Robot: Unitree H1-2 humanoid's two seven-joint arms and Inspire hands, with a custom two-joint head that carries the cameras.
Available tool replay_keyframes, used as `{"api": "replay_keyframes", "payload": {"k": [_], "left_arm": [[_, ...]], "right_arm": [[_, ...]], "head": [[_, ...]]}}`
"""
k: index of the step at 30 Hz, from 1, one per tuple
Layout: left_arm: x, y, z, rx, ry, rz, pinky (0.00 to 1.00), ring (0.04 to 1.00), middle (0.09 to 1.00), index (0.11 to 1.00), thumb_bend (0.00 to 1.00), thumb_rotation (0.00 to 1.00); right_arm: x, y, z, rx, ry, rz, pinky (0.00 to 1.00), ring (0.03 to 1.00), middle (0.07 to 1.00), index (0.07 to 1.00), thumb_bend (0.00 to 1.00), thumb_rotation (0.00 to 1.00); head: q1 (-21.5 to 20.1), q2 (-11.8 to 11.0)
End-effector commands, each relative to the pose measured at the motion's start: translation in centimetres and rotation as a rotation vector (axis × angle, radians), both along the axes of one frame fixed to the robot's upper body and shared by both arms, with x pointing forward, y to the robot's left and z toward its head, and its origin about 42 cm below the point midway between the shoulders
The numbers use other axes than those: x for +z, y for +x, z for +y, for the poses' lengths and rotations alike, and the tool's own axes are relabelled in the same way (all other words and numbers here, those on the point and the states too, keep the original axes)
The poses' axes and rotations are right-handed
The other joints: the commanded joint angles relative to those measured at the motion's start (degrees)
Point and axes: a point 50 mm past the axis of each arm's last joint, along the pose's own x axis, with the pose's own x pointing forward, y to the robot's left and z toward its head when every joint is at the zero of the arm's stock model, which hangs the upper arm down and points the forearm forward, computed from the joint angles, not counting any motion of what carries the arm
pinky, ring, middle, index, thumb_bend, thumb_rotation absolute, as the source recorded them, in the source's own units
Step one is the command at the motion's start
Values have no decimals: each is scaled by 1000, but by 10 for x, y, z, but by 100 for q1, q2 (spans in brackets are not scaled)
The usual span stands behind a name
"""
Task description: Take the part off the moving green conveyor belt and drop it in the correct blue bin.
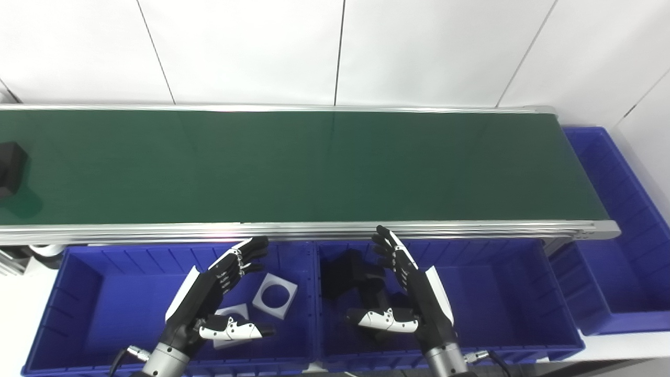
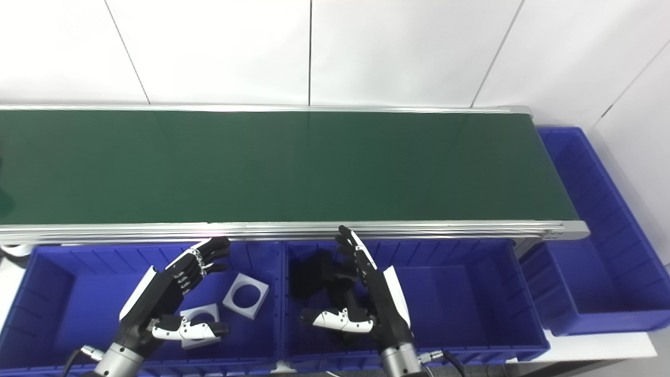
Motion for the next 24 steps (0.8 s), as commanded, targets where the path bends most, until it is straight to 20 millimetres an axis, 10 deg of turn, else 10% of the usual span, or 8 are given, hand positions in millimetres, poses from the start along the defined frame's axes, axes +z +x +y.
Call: {"api": "replay_keyframes", "payload": {"k": [1, 12, 24], "left_arm": [[10, 8, 2, -4, -13, -74, 798, 868, 886, 859, 857, 93], [8, 10, 5, 21, -38, -56, 802, 861, 873, 854, 837, 69], [5, 6, -16, 58, -36, -71, 762, 828, 840, 826, 842, 99]], "right_arm": [[9, 3, 3, 4, 13, -54, 838, 883, 908, 942, 893, 283], [9, 3, 5, -2, 6, -54, 829, 879, 904, 938, 880, 254], [8, -1, -15, 5, -8, -75, 823, 874, 894, 937, 875, 237]], "head": [[0, 9], [84, -26], [1405, -178]]}}
